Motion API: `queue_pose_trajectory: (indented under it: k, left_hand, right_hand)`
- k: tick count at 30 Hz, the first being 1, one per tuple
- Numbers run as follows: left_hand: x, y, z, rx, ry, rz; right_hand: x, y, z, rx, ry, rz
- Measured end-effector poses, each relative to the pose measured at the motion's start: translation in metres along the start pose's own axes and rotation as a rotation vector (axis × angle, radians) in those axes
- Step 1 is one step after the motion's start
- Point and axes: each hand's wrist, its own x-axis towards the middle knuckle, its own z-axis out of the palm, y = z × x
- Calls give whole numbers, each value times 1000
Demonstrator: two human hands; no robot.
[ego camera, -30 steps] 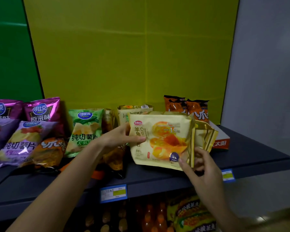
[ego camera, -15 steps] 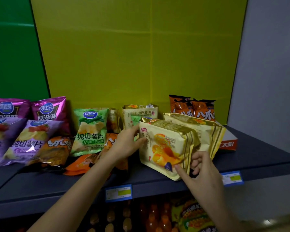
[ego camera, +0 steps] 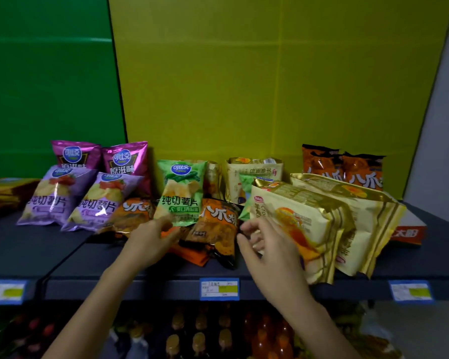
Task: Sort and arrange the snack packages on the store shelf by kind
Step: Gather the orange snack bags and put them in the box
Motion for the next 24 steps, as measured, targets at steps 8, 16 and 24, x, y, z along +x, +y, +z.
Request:
queue_pose_trajectory:
  k: [8,16,24]
  left_hand:
    - [-9,-10,9,3,-54,13]
    - [14,-37,-28,162,324,-105]
    - [55,-60,-44,88,-133,-417]
  right_hand:
    - [59,-1,64,-276,-360,411]
    - [79,7,79,22,-410,657]
    - [72,-4,77,-42,-200,530]
